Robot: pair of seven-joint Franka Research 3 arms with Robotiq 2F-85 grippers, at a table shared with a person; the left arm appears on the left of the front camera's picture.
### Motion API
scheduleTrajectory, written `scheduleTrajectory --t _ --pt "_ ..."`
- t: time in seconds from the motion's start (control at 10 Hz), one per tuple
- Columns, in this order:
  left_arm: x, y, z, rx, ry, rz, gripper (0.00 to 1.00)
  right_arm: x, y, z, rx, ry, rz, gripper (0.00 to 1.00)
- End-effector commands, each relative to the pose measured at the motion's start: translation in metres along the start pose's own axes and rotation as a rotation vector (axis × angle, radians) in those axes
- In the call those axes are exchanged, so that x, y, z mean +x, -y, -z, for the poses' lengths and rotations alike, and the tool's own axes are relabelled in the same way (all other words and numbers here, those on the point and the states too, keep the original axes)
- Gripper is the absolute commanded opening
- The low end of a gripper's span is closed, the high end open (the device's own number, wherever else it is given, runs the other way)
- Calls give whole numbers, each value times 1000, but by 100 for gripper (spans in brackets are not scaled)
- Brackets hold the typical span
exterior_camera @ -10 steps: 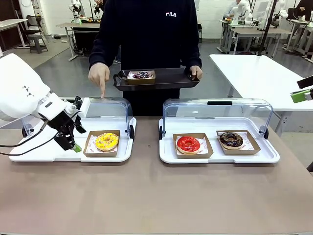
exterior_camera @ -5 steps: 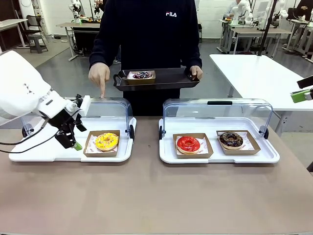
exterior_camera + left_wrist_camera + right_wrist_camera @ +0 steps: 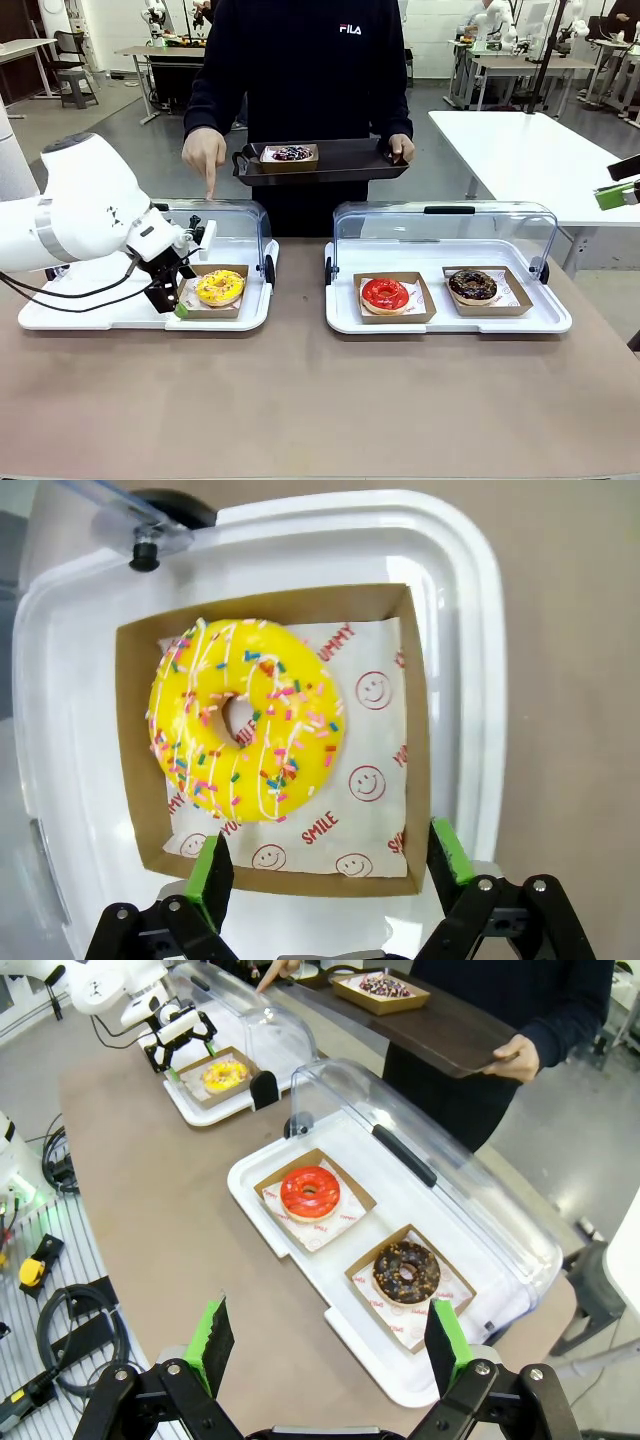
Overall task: Provide the desired donut to the person.
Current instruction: Pick up and lift the Paper togo box containing the Donut pointed at by the person.
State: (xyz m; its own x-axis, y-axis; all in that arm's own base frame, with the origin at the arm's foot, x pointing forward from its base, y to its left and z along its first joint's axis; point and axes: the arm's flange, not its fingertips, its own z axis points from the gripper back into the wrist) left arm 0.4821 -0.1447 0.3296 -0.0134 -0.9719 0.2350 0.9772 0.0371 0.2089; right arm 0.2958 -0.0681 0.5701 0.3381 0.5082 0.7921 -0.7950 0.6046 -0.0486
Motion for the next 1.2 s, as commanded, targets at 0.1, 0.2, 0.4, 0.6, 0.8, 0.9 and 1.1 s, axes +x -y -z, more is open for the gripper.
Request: scheduleTrajectory --t 0.1,0.2,0.4,0.6,0.8,0.9,1.1 --pt "7 -5 1 26 -68 -20 100 -1 0 3 12 19 -3 100" --pt "6 -5 2 6 -61 -15 100 -1 0 3 12 19 -3 100" --pt "7 -5 3 -19 -78 -6 82 -1 0 3 12 19 -3 100" --pt "6 -5 3 -30 -75 -4 25 -1 0 3 12 19 -3 100" --pt "5 -6 4 -36 -78 -8 0 -1 0 3 12 19 -3 100" --pt "5 -6 4 -48 -77 -9 0 -1 0 3 12 19 -3 100" --pt "5 -7 4 -60 -70 -8 0 -1 0 3 12 19 -3 100"
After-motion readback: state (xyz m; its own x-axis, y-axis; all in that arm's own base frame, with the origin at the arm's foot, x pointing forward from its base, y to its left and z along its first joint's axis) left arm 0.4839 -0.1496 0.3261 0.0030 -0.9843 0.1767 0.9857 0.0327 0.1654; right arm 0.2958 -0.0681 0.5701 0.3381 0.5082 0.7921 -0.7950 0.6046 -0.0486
